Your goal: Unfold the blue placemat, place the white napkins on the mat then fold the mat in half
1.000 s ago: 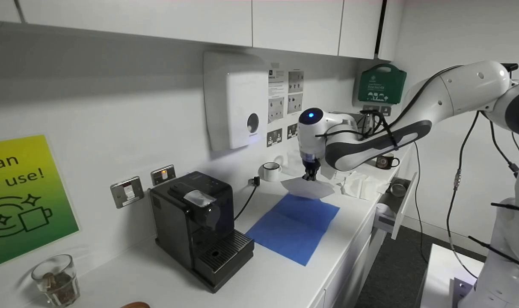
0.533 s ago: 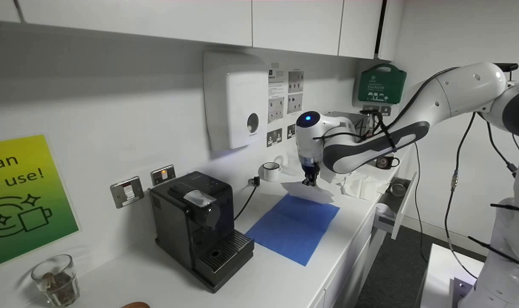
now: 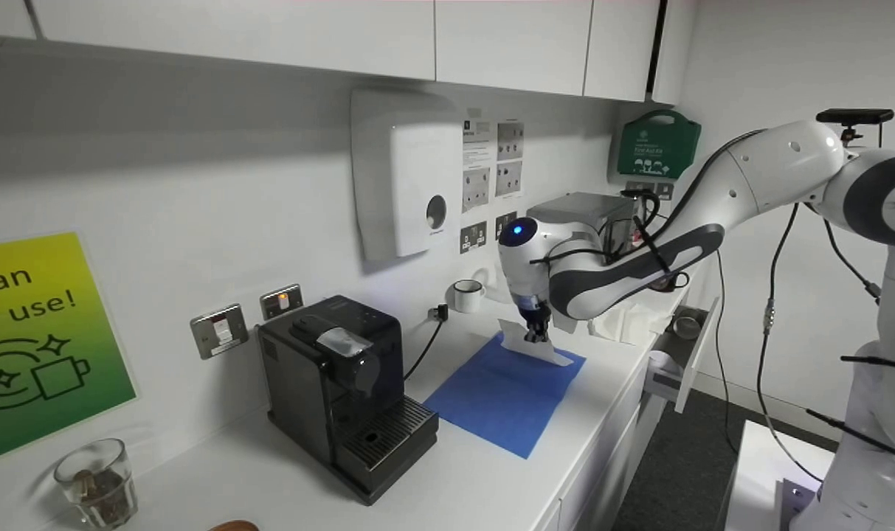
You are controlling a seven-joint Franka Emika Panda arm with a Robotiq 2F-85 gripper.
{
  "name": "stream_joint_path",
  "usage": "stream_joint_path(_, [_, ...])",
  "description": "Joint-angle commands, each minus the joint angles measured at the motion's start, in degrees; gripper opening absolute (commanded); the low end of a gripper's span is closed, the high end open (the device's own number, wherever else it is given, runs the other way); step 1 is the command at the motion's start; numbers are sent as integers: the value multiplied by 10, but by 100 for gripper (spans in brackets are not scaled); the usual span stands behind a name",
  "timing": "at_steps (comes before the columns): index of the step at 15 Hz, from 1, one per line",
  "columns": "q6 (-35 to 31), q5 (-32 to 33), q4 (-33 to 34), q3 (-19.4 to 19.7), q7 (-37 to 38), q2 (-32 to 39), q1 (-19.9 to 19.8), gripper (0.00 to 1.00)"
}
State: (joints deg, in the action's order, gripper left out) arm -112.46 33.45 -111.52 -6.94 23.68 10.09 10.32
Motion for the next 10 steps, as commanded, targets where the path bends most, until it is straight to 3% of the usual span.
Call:
stream_joint_path(1, [23, -17, 12, -1, -27, 12, 8, 0])
stream_joint_path(4, [36, -26, 17, -1, -39, 21, 14, 0])
stream_joint_path(5, [40, -27, 19, -1, -40, 23, 15, 26])
stream_joint_path(7, [47, -28, 21, 0, -45, 23, 16, 34])
stream_joint_path(10, [52, -30, 24, 1, -46, 25, 15, 58])
